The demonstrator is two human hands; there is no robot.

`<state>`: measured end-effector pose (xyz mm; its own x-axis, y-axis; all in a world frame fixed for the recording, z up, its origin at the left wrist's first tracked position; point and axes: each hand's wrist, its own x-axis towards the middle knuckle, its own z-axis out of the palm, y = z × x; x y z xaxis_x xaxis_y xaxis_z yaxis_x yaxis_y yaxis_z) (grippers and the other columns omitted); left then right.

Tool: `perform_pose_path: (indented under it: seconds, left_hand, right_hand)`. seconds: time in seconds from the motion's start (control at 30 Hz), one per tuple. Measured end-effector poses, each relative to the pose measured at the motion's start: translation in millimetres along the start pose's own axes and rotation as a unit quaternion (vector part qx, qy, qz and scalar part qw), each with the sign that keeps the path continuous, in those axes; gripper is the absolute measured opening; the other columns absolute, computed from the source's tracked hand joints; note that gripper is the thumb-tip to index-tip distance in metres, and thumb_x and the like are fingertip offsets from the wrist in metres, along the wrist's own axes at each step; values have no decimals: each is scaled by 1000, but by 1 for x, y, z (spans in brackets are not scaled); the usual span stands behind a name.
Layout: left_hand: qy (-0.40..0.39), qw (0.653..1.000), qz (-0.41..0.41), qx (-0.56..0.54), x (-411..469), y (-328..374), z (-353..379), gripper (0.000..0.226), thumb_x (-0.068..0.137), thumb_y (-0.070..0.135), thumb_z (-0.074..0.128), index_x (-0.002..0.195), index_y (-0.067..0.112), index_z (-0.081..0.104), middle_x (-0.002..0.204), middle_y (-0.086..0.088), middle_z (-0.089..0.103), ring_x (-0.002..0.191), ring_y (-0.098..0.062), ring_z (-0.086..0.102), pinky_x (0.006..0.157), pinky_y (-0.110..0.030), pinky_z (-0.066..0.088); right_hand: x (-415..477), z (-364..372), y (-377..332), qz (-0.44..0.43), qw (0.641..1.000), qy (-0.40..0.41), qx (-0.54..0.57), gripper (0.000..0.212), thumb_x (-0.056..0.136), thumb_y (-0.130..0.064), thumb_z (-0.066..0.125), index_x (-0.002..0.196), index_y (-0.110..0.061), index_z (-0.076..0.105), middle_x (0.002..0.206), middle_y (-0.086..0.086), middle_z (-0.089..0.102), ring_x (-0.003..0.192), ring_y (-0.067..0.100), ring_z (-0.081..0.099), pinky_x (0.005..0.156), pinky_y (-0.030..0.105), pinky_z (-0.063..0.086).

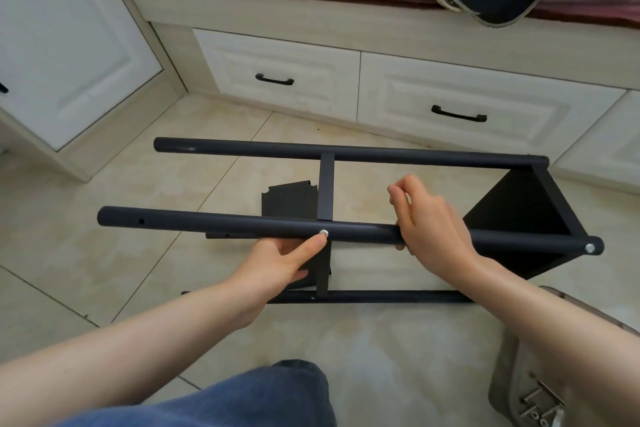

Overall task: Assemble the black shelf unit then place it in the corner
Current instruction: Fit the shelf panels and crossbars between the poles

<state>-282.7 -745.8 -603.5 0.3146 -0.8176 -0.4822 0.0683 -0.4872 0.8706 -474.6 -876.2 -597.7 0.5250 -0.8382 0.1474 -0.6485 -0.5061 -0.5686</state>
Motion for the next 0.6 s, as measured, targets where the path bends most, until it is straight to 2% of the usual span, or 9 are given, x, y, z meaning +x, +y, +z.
perform_pose_path:
  seconds: [0.07,0.2,0.33,0.4,0.43,0.47,0.5,0.53,0.6]
  left_hand:
    - [-39,995,-42,78,-1,7,-2,47,71,66,67,107,35,64,109,17,73,106,-5,68,86,-25,57]
    - [-101,958,-128,237,-5,22,-4,53,91,72,44,114,24,53,111,3,74,98,-9,72,79,-23,58]
    - [-112,935,-112,317,-16,36,0,61,98,65,41,97,8,62,81,-2,79,71,-13,77,63,-25,60]
    - [-69,892,22,446,-23,38,0,52,100,59,47,78,16,65,63,4,73,54,-10,71,51,-24,52]
    - [-16,838,143,526,-23,38,-2,50,99,56,52,67,19,59,56,4,68,48,-11,65,46,-23,43]
    - [44,760,282,584,-21,38,-5,49,97,53,56,61,20,51,51,5,61,45,-13,59,44,-23,34]
    - [80,685,405,600,-18,37,-9,46,93,51,59,61,20,47,50,7,55,45,-14,53,45,-22,28]
    - [87,637,488,591,-17,35,-12,40,89,51,61,64,20,51,54,8,53,48,-15,50,49,-22,27]
    - [29,628,528,571,-11,27,-16,36,84,52,68,83,17,63,72,5,59,64,-18,53,58,-27,37]
  right_hand:
    - [-2,0,2,-8,1000,1,-6,35,99,-48,22,101,-21,44,54,-1,61,52,26,59,61,49,52]
    - [-8,-1,6,-22,1000,7,-19,33,97,-50,20,97,-24,41,51,-4,59,47,18,56,58,45,52]
    - [-18,-2,9,-14,1000,-4,-26,31,98,-48,23,96,-24,41,49,-4,58,46,19,55,59,45,52]
    - [-23,-2,8,-12,1000,-7,-23,30,98,-46,24,97,-22,43,49,-4,58,47,20,56,60,47,52]
    - [-27,-2,7,-14,1000,-6,-22,31,98,-46,24,97,-22,44,50,-4,58,47,21,57,60,47,52]
    - [-31,-1,6,-15,1000,-6,-21,32,98,-46,24,97,-21,44,50,-4,58,47,21,57,60,47,52]
    - [-34,0,5,-16,1000,-8,-19,33,98,-46,25,98,-20,45,51,-3,59,47,22,58,61,46,52]
    - [-38,1,4,-15,1000,-11,-15,34,98,-46,25,98,-18,46,51,-2,60,48,23,58,61,47,52]
    - [-44,2,4,-13,1000,-12,-10,37,98,-48,24,98,-18,46,53,0,61,49,24,59,61,47,52]
